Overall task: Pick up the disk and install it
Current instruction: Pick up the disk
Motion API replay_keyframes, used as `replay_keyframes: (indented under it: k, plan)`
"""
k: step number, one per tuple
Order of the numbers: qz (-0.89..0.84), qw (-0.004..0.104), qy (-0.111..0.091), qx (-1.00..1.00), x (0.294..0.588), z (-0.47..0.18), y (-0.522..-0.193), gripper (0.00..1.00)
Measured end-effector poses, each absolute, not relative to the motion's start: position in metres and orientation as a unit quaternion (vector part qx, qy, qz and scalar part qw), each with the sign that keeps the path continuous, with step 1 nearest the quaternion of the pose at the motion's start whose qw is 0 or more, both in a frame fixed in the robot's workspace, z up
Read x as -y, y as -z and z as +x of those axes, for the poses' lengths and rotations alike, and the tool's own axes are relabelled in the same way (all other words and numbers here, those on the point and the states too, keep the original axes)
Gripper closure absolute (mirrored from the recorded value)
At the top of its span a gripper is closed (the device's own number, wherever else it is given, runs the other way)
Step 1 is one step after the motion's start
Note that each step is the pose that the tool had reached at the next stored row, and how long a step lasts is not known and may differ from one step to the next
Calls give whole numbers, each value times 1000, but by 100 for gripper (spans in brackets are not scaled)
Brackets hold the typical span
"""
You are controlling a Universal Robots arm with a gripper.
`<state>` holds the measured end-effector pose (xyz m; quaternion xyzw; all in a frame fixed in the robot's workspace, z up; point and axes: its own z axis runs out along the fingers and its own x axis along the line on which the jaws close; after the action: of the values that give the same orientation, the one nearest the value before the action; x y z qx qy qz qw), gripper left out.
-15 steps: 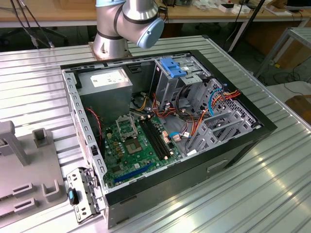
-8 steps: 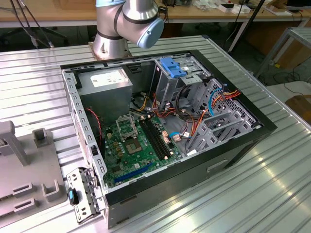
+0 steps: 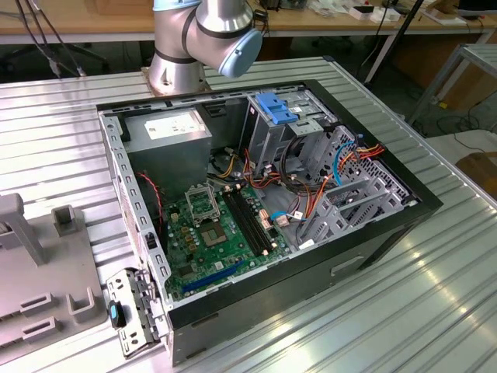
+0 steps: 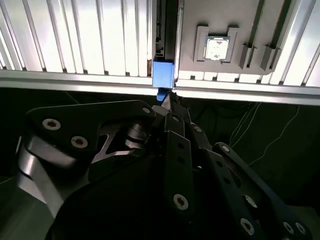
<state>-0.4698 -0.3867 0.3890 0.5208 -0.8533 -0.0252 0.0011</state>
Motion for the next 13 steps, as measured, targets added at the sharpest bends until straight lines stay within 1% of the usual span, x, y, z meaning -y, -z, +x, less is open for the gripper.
replay_keyframes:
  k: [13]
  plan:
    - [646, 4, 24, 763, 387, -470, -388, 89]
